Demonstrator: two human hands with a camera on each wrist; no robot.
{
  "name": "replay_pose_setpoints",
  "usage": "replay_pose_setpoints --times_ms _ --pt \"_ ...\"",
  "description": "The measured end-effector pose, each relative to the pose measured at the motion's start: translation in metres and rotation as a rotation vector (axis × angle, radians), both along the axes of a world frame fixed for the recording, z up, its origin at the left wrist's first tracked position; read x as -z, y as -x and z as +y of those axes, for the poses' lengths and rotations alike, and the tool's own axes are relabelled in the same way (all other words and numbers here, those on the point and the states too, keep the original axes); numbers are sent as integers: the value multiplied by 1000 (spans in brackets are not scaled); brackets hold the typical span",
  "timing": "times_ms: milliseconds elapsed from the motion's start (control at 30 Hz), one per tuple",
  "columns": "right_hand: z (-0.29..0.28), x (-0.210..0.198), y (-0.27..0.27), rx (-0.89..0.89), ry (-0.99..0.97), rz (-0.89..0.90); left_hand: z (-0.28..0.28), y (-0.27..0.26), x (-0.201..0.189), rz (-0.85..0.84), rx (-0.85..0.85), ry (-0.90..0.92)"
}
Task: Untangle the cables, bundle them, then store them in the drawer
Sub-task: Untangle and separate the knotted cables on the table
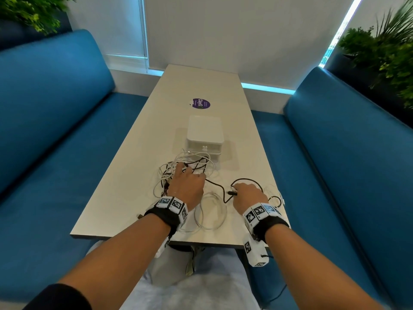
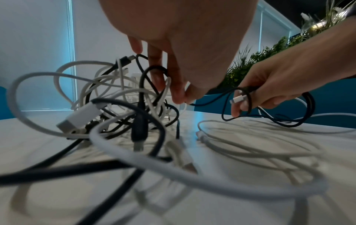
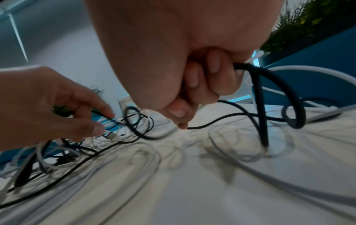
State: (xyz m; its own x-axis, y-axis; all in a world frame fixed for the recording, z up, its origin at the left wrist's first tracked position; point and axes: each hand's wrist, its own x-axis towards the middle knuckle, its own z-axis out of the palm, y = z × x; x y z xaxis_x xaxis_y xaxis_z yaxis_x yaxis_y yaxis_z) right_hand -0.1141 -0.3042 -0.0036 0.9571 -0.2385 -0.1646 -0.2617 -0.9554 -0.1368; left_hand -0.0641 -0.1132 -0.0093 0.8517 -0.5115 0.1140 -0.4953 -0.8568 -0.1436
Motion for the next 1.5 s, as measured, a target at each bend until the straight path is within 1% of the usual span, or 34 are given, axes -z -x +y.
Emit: replay_pose_setpoints --times_ms 100,200,300,433,533,633,700,800,867,933,1000,1067,1233,1300,1367,1433,1500 --pt "6 0 -3 -22 -71 -30 -1 0 0 10 7 11" --pt "15 -2 -9 -56 -150 -104 0 -1 0 -3 17 44" --pt "26 -6 -15 -84 -227 -169 0 2 3 -33 64 96" --pt "40 -4 -19 -187 -343 -160 -2 6 4 -23 104 184" --pt "41 -1 -20 -198 -410 -143 2 6 1 -12 107 216" --pt "37 2 -21 -181 -369 -96 7 7 0 -52 120 215" --pt "30 4 -21 -152 -276 -80 9 6 1 -116 113 237" --pt "17 7 -21 -67 -186 -57 9 3 -1 -196 52 334" --pt "13 6 -19 -46 -171 -72 8 0 -4 -202 -6 356" --pt "14 5 -18 -68 -168 -110 7 -3 -6 -122 -5 318" --pt "16 2 -16 -90 -161 -149 5 -3 -2 -29 47 255" --pt "15 1 -14 -98 -128 -161 5 -1 5 -14 61 171" --pt "-2 2 -9 -55 -82 -144 5 3 10 -18 11 -7" --pt "-9 2 -8 -32 -92 -148 4 3 10 11 16 12" --pt "-10 3 -6 -47 -108 -142 1 4 7 -6 88 55" --pt "-7 5 -6 -85 -115 -150 -8 7 3 -5 182 21" --pt "-4 5 -7 -92 -106 -163 -14 8 4 48 207 -16"
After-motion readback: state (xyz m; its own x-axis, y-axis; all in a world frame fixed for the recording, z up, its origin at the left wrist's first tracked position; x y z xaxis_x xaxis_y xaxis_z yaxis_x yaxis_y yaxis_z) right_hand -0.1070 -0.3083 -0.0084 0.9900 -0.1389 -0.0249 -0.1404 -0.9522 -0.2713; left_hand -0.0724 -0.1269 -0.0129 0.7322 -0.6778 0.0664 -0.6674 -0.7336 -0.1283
